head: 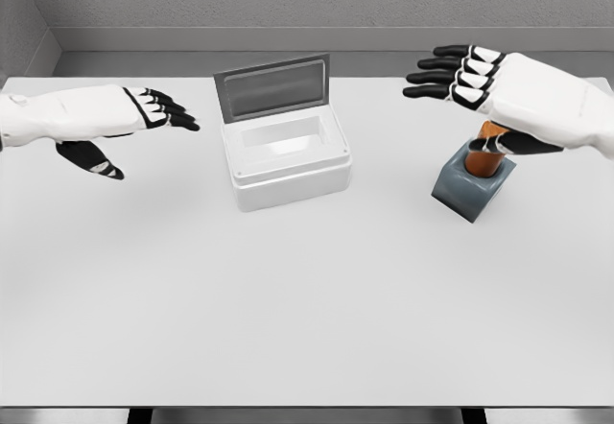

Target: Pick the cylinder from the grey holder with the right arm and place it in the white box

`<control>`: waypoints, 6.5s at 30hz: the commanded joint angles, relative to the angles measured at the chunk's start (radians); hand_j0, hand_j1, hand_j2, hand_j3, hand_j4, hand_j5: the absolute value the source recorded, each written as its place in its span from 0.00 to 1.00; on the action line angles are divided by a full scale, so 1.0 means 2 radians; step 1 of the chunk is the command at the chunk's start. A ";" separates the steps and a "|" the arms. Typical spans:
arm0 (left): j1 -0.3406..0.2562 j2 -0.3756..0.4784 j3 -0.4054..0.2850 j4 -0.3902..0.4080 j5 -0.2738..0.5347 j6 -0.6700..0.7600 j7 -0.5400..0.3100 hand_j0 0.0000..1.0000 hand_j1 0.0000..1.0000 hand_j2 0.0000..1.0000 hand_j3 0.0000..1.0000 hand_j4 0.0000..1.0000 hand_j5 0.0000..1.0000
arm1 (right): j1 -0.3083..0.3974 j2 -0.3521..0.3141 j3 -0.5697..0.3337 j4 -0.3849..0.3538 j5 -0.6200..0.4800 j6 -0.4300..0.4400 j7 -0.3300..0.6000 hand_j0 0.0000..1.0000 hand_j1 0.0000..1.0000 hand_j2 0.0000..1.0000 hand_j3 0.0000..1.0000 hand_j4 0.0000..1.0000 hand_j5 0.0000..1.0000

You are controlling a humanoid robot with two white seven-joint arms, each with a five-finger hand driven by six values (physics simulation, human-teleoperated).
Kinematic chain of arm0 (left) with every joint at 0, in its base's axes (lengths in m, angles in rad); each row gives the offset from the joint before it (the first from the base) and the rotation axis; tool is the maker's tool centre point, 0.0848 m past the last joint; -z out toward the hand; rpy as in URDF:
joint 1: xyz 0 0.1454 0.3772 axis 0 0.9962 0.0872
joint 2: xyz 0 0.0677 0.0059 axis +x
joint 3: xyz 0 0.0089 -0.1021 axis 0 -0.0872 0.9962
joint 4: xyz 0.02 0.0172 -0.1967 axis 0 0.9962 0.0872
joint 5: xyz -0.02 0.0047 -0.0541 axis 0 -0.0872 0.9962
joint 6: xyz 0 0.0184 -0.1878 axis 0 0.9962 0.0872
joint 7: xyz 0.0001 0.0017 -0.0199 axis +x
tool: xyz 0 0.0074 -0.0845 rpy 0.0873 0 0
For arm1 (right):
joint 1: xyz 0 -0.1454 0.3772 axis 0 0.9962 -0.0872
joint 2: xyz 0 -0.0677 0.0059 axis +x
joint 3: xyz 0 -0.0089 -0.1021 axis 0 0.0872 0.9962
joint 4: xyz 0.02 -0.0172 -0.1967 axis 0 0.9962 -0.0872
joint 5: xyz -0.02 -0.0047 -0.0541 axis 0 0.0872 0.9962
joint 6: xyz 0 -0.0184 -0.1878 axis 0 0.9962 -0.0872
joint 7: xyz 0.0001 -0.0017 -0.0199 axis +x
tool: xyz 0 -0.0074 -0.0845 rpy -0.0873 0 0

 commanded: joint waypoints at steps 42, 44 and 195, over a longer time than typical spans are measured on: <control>-0.030 -0.001 0.006 -0.006 -0.071 0.001 0.000 1.00 1.00 1.00 1.00 1.00 1.00 | -0.076 0.093 -0.005 0.118 0.142 0.000 0.351 0.99 0.99 0.99 0.99 0.99 0.99; -0.030 -0.001 0.006 -0.009 -0.071 0.001 0.000 1.00 1.00 1.00 1.00 1.00 1.00 | -0.077 0.094 0.002 0.119 0.144 0.000 0.351 0.98 0.98 0.98 0.98 0.98 0.98; -0.094 -0.144 0.027 0.171 -0.138 0.001 0.000 1.00 1.00 1.00 1.00 1.00 1.00 | 0.096 0.082 -0.287 0.012 -0.274 0.000 0.351 0.99 0.99 0.99 0.99 0.99 0.99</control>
